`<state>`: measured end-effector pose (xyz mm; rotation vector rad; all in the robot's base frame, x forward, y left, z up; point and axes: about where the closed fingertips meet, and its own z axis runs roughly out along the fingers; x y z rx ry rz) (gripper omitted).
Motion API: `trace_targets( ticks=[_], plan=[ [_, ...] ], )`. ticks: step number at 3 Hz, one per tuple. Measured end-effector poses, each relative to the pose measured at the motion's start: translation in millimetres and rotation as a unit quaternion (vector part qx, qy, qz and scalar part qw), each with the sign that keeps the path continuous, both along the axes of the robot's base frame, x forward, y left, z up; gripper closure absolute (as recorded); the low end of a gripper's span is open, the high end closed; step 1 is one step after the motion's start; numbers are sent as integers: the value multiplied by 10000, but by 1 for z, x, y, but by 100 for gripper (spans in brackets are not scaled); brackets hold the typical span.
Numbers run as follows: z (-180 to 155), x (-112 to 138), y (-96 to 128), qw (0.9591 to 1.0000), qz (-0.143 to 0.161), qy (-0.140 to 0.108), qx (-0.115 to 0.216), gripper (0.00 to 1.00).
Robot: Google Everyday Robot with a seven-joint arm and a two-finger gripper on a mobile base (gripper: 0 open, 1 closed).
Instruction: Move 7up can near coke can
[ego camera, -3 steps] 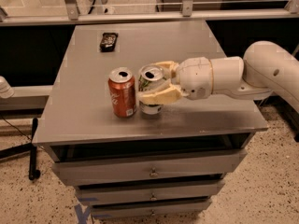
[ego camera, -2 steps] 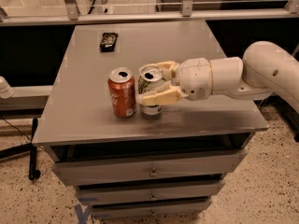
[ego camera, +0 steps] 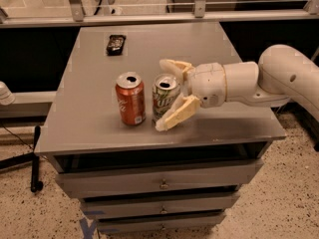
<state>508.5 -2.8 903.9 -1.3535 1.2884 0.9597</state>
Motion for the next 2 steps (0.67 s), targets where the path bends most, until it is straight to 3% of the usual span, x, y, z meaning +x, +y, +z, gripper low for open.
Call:
trace_targets(
  ticks=[1, 2],
  plan=[
    [-2, 3, -7, 10000, -55, 39, -17, 0],
    [-5, 10, -28, 9997, -229, 64, -85, 0]
  ],
)
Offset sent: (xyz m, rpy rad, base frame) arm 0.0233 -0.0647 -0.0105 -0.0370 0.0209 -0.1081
